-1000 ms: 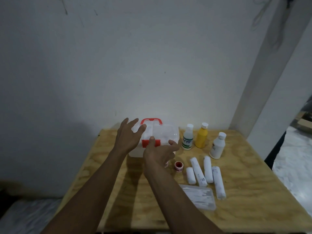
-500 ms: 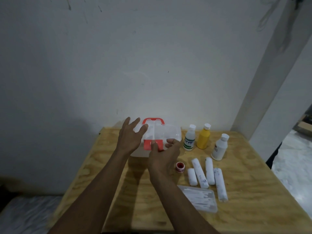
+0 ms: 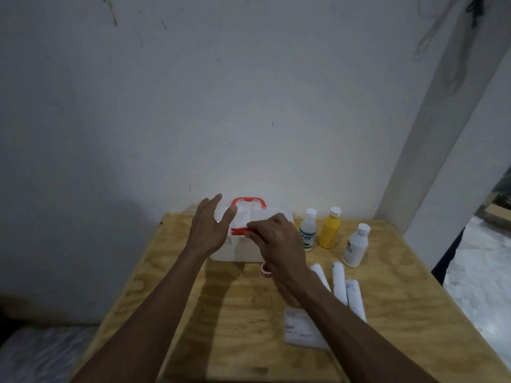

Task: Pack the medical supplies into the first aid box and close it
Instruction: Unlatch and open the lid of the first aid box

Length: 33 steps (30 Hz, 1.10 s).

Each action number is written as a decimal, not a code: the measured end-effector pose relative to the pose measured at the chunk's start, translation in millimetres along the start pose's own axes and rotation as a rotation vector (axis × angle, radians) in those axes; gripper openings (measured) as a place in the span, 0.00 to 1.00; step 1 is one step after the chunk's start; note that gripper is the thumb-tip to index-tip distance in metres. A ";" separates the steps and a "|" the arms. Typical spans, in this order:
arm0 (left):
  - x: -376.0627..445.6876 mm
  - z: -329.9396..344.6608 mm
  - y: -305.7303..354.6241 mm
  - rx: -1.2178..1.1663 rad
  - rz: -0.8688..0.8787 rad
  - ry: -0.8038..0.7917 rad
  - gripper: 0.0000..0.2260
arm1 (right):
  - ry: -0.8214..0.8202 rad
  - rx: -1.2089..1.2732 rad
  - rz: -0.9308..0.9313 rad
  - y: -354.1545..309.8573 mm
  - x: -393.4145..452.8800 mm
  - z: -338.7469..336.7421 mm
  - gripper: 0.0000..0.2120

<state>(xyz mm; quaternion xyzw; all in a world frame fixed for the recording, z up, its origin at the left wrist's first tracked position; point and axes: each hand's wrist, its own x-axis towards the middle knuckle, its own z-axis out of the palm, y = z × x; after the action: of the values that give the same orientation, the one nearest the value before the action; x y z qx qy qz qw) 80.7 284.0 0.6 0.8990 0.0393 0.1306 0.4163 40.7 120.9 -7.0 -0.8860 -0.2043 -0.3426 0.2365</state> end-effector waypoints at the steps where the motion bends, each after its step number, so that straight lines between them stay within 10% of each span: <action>1: -0.5 -1.3 1.2 -0.026 -0.001 0.014 0.27 | -0.008 -0.026 -0.025 1.6 3.9 -2.0 0.09; 14: -8.3 -10.2 1.5 -0.397 -0.207 0.123 0.47 | -0.027 0.190 -0.027 6.4 71.3 -28.3 0.09; 33: 5.3 15.3 -16.9 0.319 -0.004 -0.047 0.34 | 0.097 0.164 0.275 44.5 199.6 25.5 0.12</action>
<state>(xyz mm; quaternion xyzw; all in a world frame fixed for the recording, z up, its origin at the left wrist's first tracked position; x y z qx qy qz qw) 90.5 284.6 -20.6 0.9564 0.0514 0.1009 0.2692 213.1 139.3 104.4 -0.8658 -0.0968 -0.3313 0.3623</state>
